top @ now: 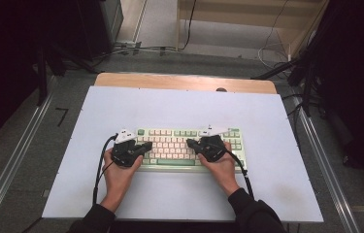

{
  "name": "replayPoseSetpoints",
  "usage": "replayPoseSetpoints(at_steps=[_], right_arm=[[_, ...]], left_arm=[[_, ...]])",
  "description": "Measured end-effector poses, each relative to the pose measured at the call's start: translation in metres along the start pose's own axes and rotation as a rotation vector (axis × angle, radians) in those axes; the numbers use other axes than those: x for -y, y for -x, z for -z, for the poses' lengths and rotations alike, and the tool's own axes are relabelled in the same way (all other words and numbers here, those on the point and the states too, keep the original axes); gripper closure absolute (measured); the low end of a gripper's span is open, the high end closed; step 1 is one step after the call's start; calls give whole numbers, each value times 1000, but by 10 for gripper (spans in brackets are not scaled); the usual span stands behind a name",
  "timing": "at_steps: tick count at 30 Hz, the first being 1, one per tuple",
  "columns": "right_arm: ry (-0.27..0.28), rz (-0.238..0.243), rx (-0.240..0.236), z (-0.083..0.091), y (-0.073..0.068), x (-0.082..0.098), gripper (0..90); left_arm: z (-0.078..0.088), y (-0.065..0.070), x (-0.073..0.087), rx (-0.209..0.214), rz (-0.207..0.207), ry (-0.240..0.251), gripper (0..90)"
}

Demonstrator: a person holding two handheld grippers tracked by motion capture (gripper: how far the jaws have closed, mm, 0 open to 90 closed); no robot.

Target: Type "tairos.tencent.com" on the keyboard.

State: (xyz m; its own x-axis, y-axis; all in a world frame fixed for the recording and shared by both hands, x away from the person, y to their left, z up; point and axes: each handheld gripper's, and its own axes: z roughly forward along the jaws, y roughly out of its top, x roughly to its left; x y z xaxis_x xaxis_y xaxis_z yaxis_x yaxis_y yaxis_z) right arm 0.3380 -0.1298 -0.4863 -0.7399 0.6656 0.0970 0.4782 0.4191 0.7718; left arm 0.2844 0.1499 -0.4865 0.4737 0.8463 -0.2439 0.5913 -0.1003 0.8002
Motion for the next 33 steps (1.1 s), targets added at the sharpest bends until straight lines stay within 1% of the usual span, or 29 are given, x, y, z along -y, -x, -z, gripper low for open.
replayPoseSetpoints(at_steps=[7,10,13,17,23,25,28,33], right_arm=[[-11,8,6,-4,0,1,881],[-32,18,16,-6,-1,1,881],[-26,17,17,-5,-2,1,881],[0,15,12,-1,-3,-1,881],[4,8,15,2,-1,-2,881],[6,10,16,3,-1,-2,881],[7,8,13,3,-1,-2,881],[6,8,11,3,-1,-2,881]], left_arm=[[0,1,0,5,-2,6,900],[0,1,0,6,-3,5,900],[0,1,0,8,-4,5,900],[-1,1,0,8,-5,2,900],[-5,5,-2,20,-12,7,900],[-7,6,-3,21,-9,10,900],[-10,6,-4,16,-14,6,900],[-10,6,-6,9,-13,15,900]])
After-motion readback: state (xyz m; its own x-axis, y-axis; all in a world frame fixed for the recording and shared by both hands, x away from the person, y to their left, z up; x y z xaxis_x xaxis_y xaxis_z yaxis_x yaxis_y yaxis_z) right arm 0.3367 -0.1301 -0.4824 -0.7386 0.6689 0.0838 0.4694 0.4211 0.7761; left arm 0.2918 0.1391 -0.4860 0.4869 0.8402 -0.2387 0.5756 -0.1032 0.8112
